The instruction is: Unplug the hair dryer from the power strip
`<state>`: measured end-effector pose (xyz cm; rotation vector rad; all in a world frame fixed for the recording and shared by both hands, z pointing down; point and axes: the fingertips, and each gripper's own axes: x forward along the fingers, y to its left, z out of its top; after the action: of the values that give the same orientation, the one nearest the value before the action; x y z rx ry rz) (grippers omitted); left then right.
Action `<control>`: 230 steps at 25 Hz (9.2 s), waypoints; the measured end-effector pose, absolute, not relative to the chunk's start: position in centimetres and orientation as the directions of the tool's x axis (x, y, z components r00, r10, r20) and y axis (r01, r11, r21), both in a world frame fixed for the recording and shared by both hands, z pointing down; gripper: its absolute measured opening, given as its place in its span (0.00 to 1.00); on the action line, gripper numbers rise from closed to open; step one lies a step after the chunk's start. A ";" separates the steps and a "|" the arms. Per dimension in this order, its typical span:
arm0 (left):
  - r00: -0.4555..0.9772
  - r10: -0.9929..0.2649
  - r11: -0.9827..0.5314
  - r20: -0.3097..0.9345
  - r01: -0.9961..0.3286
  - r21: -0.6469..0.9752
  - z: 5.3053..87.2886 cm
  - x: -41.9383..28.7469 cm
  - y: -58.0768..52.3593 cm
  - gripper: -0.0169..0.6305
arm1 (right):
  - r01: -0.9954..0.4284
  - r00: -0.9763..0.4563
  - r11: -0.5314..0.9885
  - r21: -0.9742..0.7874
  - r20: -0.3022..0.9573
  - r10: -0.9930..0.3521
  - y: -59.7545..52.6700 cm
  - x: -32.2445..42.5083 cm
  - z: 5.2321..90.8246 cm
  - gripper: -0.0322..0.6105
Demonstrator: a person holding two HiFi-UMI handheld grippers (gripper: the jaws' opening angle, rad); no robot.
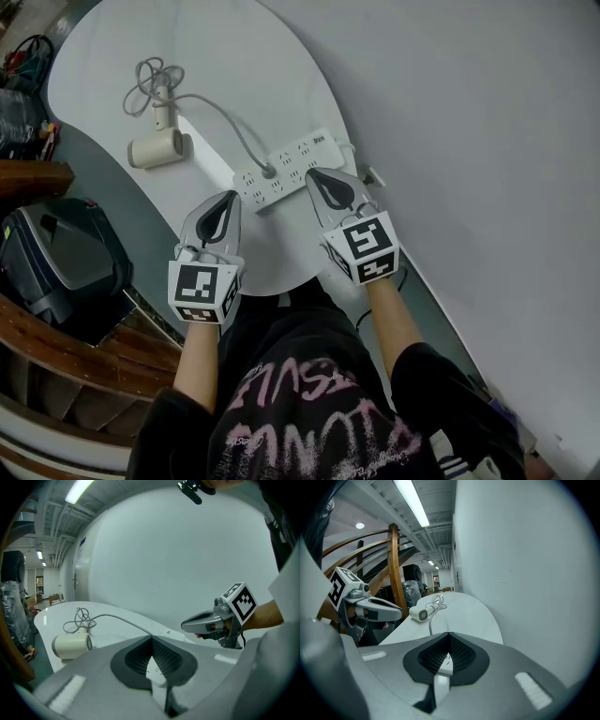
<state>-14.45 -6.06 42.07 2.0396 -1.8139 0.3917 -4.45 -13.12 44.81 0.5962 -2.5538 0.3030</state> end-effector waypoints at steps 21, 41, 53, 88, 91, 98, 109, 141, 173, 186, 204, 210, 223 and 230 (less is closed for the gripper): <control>0.156 -0.871 -0.100 0.466 -0.985 0.143 44.0 -13.9 -7.2 0.03 | -0.447 -0.750 0.885 -0.128 0.593 -0.293 -13.6 -5.3 47.6 0.06; 0.205 -0.849 -0.134 0.488 -0.975 0.177 46.1 -13.4 -9.1 0.03 | -0.459 -0.664 0.877 -0.139 0.710 -0.235 -13.3 -5.5 51.9 0.07; 0.242 -0.830 -0.171 0.503 -0.968 0.182 47.2 -12.5 -9.5 0.03 | -0.478 -0.647 0.864 -0.159 0.729 -0.224 -13.3 -5.4 52.3 0.08; 0.311 -0.716 -0.349 0.625 -0.935 0.065 49.9 -10.1 -12.2 0.18 | -0.188 -0.485 0.982 -0.013 0.871 -0.081 -12.9 -5.6 52.2 0.26; 0.311 -0.712 -0.357 0.630 -0.932 0.058 50.0 -10.2 -12.3 0.16 | -0.181 -0.476 0.983 -0.007 0.876 -0.081 -12.9 -5.8 52.3 0.26; 0.312 -0.695 -0.385 0.648 -0.922 0.030 49.8 -10.2 -12.2 0.14 | -0.206 -0.476 0.979 -0.007 0.874 -0.094 -13.0 -5.8 52.4 0.26; 0.293 -0.681 -0.414 0.671 -0.910 -0.022 49.6 -10.1 -12.3 0.12 | -0.232 -0.485 0.973 -0.008 0.868 -0.108 -13.0 -5.8 52.4 0.26; 0.319 -0.694 -0.327 0.646 -0.938 0.112 48.9 -11.3 -12.6 0.11 | -0.276 -0.476 0.960 -0.033 0.873 -0.107 -12.9 -6.1 52.3 0.26; 0.310 -0.715 -0.487 0.627 -0.864 -0.128 45.8 -10.6 -13.1 0.11 | -0.288 -0.443 0.957 -0.025 0.890 -0.110 -13.2 -6.6 52.3 0.26; 0.292 -0.766 -0.339 0.573 -0.941 0.026 44.3 -14.3 -10.8 0.11 | -0.319 -0.486 0.948 -0.005 0.859 -0.160 -13.0 -6.2 51.7 0.25; 0.206 -0.850 -0.187 0.485 -0.978 0.088 41.7 -15.5 -8.9 0.11 | -0.490 -0.718 0.870 -0.050 0.590 -0.370 -12.8 -6.5 44.7 0.14; 0.180 -0.864 -0.152 0.469 -0.984 0.096 40.5 -15.2 -8.4 0.11 | -0.519 -0.733 0.855 -0.027 0.528 -0.429 -13.0 -6.1 42.4 0.09; 0.136 -0.900 -0.128 0.414 -0.991 0.047 38.5 -15.2 -8.4 0.12 | -0.541 -0.761 0.841 -0.011 0.432 -0.484 -12.9 -6.0 39.0 0.07; 0.101 -0.920 -0.092 0.378 -0.995 0.042 37.3 -15.8 -8.3 0.12 | -0.531 -0.787 0.847 -0.001 0.370 -0.493 -13.0 -6.3 36.9 0.07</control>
<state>-15.77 -8.25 37.26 2.0959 -1.8961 0.3704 -6.32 -12.99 36.91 0.7667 -2.6655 0.1484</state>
